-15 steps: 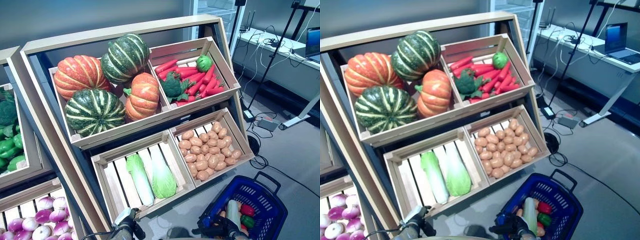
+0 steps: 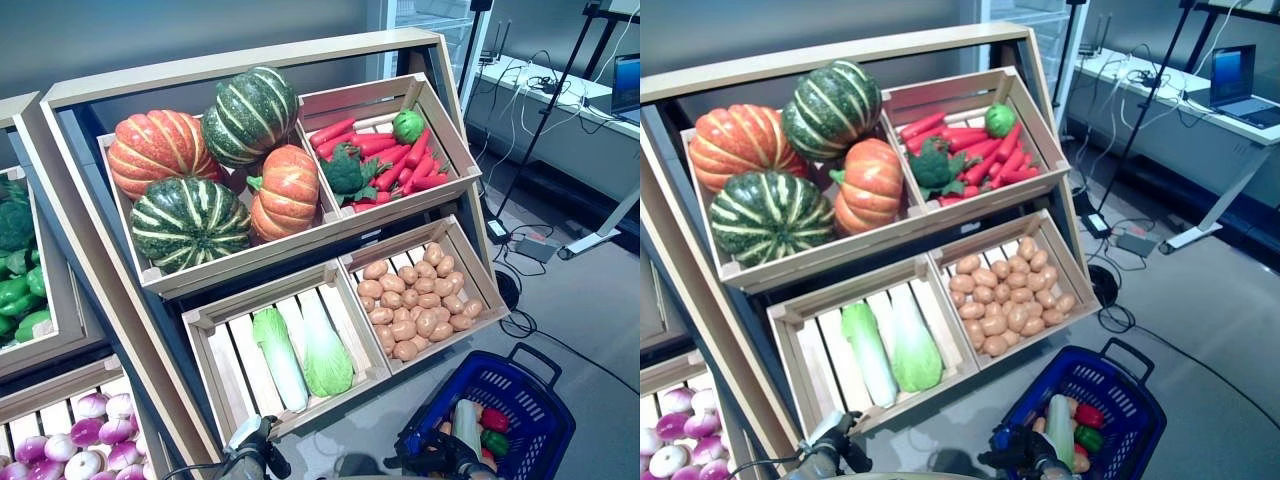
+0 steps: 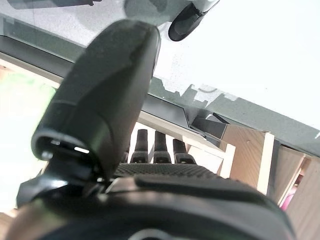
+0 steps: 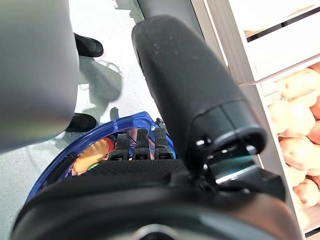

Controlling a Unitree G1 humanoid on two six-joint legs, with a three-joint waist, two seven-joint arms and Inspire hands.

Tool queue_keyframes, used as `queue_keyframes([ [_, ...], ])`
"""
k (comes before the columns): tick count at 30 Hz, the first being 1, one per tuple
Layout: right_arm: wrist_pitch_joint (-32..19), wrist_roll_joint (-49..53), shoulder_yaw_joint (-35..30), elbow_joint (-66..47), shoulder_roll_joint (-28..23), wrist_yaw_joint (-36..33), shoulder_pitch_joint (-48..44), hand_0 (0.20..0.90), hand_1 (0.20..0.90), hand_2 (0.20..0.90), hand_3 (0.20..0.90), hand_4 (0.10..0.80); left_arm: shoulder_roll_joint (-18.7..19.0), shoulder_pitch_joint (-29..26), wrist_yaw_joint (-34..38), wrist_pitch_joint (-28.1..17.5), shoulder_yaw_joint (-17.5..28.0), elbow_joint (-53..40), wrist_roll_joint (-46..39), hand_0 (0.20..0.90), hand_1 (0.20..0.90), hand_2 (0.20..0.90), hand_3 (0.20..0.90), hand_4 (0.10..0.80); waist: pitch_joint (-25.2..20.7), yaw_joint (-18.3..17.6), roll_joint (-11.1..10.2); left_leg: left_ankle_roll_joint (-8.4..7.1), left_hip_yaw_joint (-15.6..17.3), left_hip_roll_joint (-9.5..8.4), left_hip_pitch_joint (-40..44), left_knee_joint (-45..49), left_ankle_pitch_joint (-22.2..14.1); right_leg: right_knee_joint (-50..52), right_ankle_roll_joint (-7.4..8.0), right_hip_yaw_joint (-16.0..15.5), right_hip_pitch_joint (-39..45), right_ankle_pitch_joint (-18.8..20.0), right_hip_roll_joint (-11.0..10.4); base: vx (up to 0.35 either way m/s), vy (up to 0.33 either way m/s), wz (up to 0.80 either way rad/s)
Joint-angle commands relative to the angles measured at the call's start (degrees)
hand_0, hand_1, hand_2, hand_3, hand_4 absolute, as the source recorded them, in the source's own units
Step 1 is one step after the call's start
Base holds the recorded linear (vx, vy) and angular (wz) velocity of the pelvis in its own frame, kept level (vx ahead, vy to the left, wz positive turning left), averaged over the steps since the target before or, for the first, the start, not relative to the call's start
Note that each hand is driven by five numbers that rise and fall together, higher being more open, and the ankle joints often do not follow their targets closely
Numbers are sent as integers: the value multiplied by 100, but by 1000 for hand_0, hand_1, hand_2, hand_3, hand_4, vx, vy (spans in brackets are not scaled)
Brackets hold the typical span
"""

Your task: Put vegetables into the basket

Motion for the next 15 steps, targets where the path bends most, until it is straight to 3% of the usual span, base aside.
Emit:
queue_keyframes([
  [1, -298, 214, 3, 109, 87, 123, -294, 900, 900, 900, 900, 800, 81, -297, -56, 124, 161, 368, -188, 900, 900, 900, 900, 800, 264, 109, -214, -183, 54, 172, 189, 95, -423, 43, 253, -144, 6, 253, -472, 0, 0, 0],
  [9, -260, 172, 10, 77, 59, 128, -262, 900, 900, 900, 900, 800, 168, -337, -60, -462, 253, 75, -624, 900, 900, 900, 900, 800, 241, 89, -186, -193, 58, 160, 203, 74, -409, 31, 260, -119, 8, 270, -465, 0, 0, 0],
  [15, -55, 213, -16, -220, -85, 104, -217, 900, 900, 900, 900, 800, 484, -390, -246, -954, 569, -901, -1147, 900, 900, 900, 900, 800, 292, 86, -150, -203, 63, 152, 162, 86, -382, 58, 238, -107, -39, 275, -463, -12, 5, 1],
])
